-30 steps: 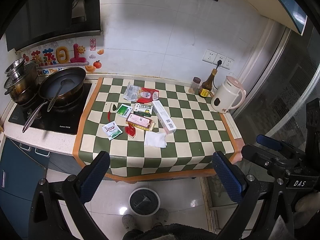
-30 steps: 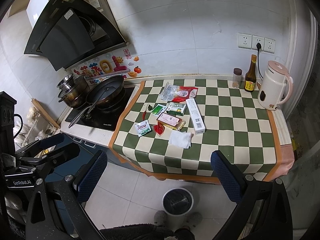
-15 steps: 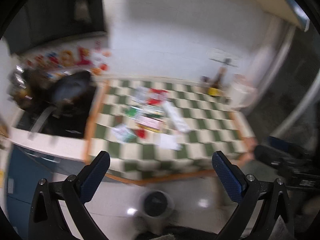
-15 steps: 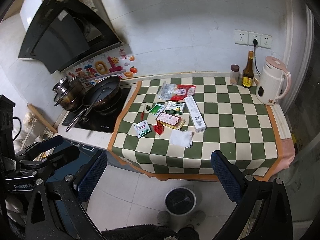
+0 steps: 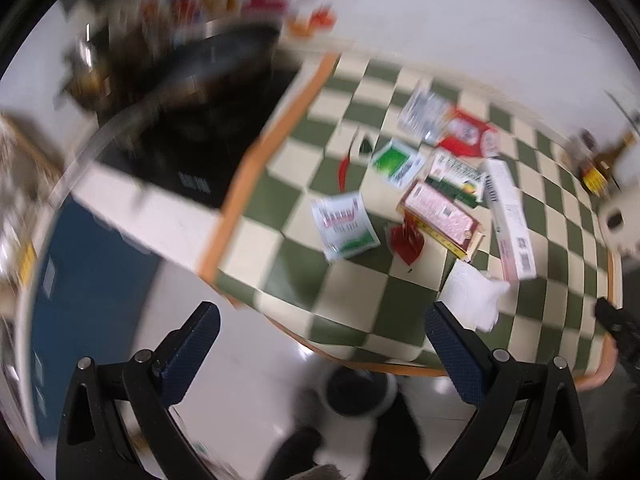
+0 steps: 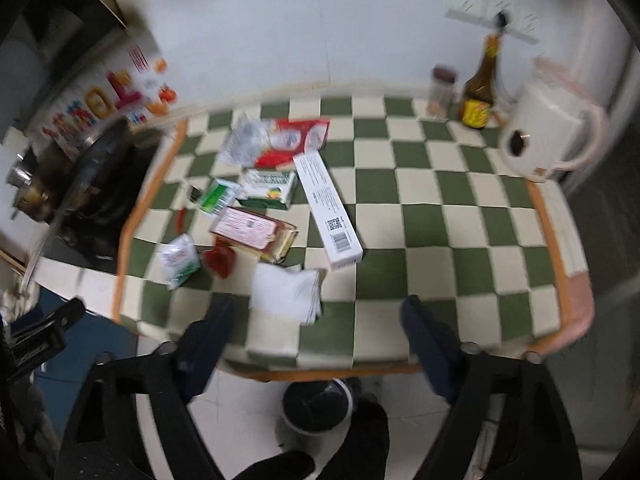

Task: Collect trash
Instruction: 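Grasp the white Doctor box with the right tool while the left tool grasps the red medicine box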

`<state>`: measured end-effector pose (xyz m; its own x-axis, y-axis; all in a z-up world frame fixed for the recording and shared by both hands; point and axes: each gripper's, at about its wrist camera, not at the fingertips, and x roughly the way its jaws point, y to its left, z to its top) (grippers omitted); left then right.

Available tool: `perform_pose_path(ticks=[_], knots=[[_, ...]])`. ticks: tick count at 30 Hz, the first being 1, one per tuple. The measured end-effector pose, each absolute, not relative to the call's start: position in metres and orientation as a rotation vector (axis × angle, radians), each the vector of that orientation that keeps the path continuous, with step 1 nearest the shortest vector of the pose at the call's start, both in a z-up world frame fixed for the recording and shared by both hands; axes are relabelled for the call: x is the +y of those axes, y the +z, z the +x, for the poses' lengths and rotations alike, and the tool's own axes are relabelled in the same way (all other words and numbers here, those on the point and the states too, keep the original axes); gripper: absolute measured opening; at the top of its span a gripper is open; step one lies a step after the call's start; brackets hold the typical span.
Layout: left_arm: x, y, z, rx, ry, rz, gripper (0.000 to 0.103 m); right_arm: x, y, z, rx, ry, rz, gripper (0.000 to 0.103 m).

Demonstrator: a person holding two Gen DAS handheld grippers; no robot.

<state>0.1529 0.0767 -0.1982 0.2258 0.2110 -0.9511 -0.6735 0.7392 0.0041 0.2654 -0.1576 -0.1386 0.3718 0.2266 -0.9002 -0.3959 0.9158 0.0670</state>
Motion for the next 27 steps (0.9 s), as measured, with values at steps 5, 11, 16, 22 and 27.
perform_pose_path(ticks=[5, 11, 16, 22, 27], knots=[[0.078, -0.254, 0.199, 1.291, 0.693, -0.705, 0.103, -0.11, -0.225, 0.364, 1.253, 0.424, -0.277, 0.083], [0.079, -0.296, 0.242, 1.326, 0.762, -0.942, 0.103, -0.07, -0.298, 0.437, 1.361, 0.474, -0.375, 0.077], [0.076, -0.321, 0.276, 1.338, 0.738, -1.093, 0.103, -0.057, -0.327, 0.465, 1.417, 0.54, -0.414, 0.05], [0.078, -0.356, 0.323, 1.312, 0.662, -1.289, 0.095, -0.096, -0.326, 0.489, 1.39, 0.531, -0.413, 0.048], [0.081, -0.379, 0.344, 1.324, 0.722, -1.33, 0.09, -0.153, -0.326, 0.513, 1.397, 0.45, -0.365, 0.049]])
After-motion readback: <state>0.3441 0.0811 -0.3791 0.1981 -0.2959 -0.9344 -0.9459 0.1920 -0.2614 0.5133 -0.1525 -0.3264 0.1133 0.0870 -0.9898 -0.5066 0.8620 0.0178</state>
